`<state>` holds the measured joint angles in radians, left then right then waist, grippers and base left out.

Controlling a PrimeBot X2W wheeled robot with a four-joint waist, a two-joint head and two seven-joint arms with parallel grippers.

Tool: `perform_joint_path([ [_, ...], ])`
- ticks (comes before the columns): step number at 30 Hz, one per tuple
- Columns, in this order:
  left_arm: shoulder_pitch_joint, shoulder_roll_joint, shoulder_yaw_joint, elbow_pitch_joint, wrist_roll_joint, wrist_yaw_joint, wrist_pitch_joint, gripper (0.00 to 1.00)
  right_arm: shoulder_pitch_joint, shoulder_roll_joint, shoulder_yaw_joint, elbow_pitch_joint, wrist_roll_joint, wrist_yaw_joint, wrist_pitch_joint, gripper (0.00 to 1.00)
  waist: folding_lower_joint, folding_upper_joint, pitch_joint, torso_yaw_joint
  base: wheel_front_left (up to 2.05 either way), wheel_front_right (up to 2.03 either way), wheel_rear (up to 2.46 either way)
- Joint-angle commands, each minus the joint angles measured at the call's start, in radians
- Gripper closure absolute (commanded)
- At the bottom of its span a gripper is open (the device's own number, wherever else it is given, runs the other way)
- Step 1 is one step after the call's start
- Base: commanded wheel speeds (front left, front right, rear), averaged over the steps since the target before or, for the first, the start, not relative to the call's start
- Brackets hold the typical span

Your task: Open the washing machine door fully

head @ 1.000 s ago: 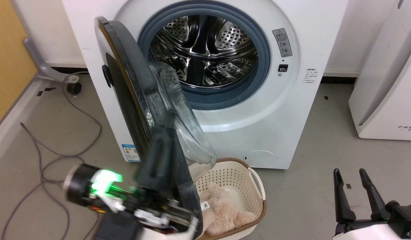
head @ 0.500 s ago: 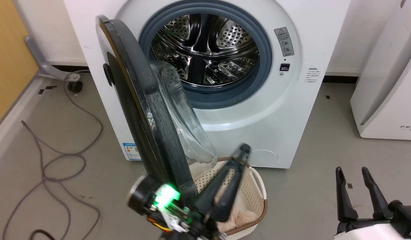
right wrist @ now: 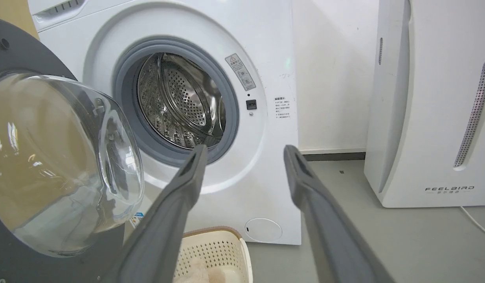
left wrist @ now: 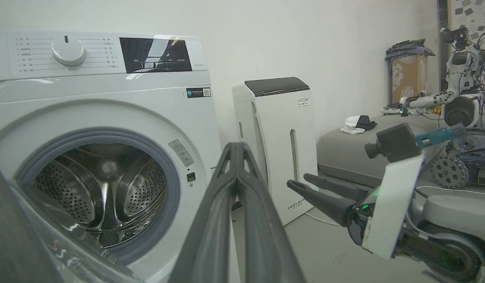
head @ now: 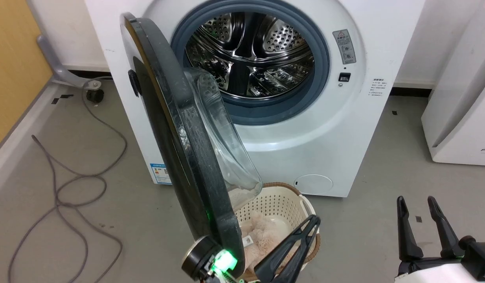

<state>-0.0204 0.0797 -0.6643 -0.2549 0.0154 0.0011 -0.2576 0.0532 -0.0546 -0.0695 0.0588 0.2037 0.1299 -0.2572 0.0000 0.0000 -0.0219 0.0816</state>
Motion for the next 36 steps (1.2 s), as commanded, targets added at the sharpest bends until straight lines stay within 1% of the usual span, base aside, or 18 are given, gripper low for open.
perform_joint_path([
  [1, 0.017, 0.006, 0.002, 0.011, -0.004, 0.007, -0.004, 1.0, 0.004, 0.004, 0.001, -0.003, -0.003, 0.001, -0.005, 0.0, 0.0, 0.0, 0.002, 0.001, 0.0, 0.0, 0.0],
  [11, 0.072, 0.023, 0.03, 0.087, -0.031, 0.045, -0.004, 1.0, 0.002, 0.004, -0.004, -0.001, -0.011, 0.001, -0.005, 0.0, 0.0, 0.0, 0.016, 0.012, 0.0, 0.0, 0.0],
  [16, 0.076, 0.018, 0.053, 0.135, -0.046, 0.058, -0.004, 1.0, -0.003, 0.004, -0.004, 0.003, -0.017, 0.001, -0.005, 0.0, 0.0, 0.0, 0.022, 0.019, 0.0, 0.0, 0.0],
  [21, 0.071, 0.012, 0.098, 0.176, -0.061, 0.076, -0.004, 1.0, -0.008, 0.004, -0.006, 0.004, -0.021, 0.001, -0.005, 0.0, 0.0, 0.0, 0.029, 0.028, 0.0, 0.0, 0.0],
  [31, 0.073, 0.005, 0.154, 0.212, -0.07, 0.076, -0.004, 1.0, -0.012, 0.004, -0.01, 0.007, -0.025, 0.001, -0.005, 0.0, 0.0, 0.0, 0.034, 0.069, 0.0, 0.0, 0.0],
  [36, 0.083, -0.001, 0.155, 0.202, -0.068, 0.069, -0.004, 1.0, -0.008, 0.004, -0.008, 0.011, -0.022, 0.001, -0.005, 0.0, 0.0, 0.0, 0.025, 0.111, 0.0, 0.0, 0.0],
])
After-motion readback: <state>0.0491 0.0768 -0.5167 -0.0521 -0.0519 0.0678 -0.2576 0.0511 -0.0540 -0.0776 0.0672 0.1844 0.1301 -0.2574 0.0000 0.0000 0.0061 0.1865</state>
